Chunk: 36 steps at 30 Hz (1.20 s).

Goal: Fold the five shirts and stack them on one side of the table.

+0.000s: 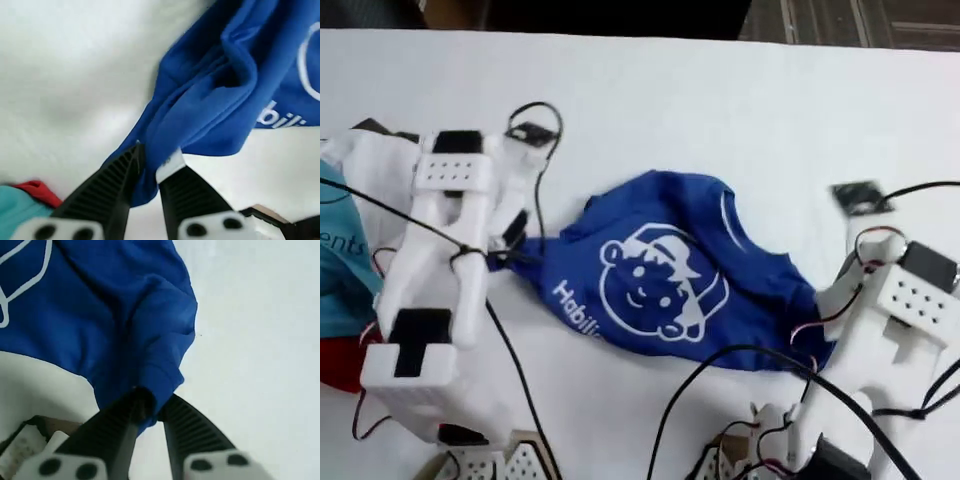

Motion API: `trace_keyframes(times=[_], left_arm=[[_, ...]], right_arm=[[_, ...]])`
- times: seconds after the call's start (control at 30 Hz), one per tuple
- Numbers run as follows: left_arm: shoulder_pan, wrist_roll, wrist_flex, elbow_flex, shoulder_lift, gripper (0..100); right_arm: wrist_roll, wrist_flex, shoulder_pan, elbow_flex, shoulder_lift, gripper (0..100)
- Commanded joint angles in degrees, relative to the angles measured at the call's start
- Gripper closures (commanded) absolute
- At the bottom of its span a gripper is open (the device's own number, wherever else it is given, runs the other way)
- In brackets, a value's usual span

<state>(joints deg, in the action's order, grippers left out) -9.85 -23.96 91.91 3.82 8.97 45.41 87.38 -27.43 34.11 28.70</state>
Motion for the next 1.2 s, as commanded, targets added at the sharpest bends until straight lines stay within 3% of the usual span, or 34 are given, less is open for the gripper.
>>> trace_keyframes(times=[0.0, 0.07, 0.23, 0.47, 0.6, 0.73, 0.9, 1.1, 1.17], left_arm=[[-2.9, -2.0, -1.0, -0.1, -2.8, 98], [-4.6, -3.1, -0.5, -1.5, -2.7, 98], [-9.0, -3.2, -0.5, -4.2, -2.6, 98], [-10.0, -3.0, -0.9, -3.1, -2.5, 98], [-9.9, -2.9, -0.5, -2.8, -2.4, 98], [-9.8, -2.8, -0.5, -2.8, -2.4, 98], [-10.1, -2.8, -0.4, -2.8, -2.4, 98], [-10.1, -2.8, -2.5, -3.1, -2.8, 98], [-10.1, -2.7, -4.8, -2.9, -2.8, 98]], right_arm=[[2.6, -1.4, 0.7, -3.0, 5.8, 86.5], [0.7, -1.6, 2.2, -8.0, 8.8, 76.6], [-16.8, -6.6, 11.8, -19.1, 11.6, 58.5], [-27.2, -10.7, 35.7, -32.4, -7.7, 66.6], [-29.7, -10.2, 43.1, -44.5, -28.5, 67.5], [-31.4, -6.4, 47.2, -56.4, -47.8, 67.5], [-31.7, -1.7, 47.2, -68.9, -66.5, 67.6], [-31.2, 6.5, 46.2, -77.7, -77.7, 67.9], [-30.8, 8.5, 46.2, -78.4, -79.0, 72.1]])
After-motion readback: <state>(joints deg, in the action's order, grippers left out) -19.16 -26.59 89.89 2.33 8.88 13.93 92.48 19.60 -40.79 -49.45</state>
